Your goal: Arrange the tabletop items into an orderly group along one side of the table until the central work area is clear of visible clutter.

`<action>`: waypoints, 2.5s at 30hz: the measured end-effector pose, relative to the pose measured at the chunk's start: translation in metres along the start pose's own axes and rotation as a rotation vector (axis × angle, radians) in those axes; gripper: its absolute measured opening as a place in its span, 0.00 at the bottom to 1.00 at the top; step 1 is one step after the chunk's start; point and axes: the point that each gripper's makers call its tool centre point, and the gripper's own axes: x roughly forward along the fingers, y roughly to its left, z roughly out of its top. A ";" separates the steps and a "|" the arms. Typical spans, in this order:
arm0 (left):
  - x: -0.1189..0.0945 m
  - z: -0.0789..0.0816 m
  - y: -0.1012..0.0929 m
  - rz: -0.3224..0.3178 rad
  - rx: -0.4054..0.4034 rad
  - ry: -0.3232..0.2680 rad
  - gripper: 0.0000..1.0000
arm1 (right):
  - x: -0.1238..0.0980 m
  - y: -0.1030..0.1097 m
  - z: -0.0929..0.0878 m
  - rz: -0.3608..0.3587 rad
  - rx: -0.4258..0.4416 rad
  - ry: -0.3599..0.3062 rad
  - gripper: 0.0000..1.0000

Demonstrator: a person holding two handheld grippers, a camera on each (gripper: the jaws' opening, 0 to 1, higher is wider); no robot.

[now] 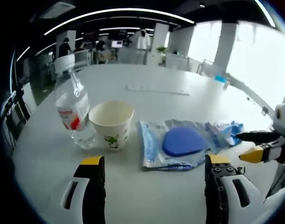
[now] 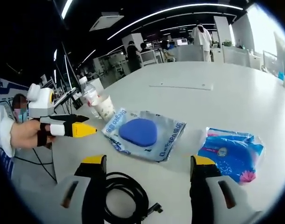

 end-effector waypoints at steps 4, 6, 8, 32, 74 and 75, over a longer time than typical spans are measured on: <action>0.000 -0.002 0.000 -0.003 -0.004 0.009 0.83 | -0.002 -0.002 0.002 -0.007 0.002 -0.008 0.71; 0.001 -0.003 -0.002 -0.007 -0.004 0.012 0.82 | -0.004 -0.006 0.003 -0.016 0.005 -0.010 0.72; 0.002 -0.003 -0.005 -0.013 -0.002 0.016 0.82 | -0.006 -0.012 0.003 -0.026 0.015 -0.013 0.72; 0.026 0.002 -0.076 -0.138 0.086 0.048 0.79 | -0.060 -0.075 -0.006 -0.168 0.120 -0.066 0.70; 0.072 0.015 -0.211 -0.381 0.172 0.088 0.65 | -0.079 -0.165 -0.010 -0.309 0.262 -0.117 0.58; 0.073 0.015 -0.214 -0.385 0.177 0.087 0.64 | -0.078 -0.167 -0.011 -0.310 0.270 -0.118 0.57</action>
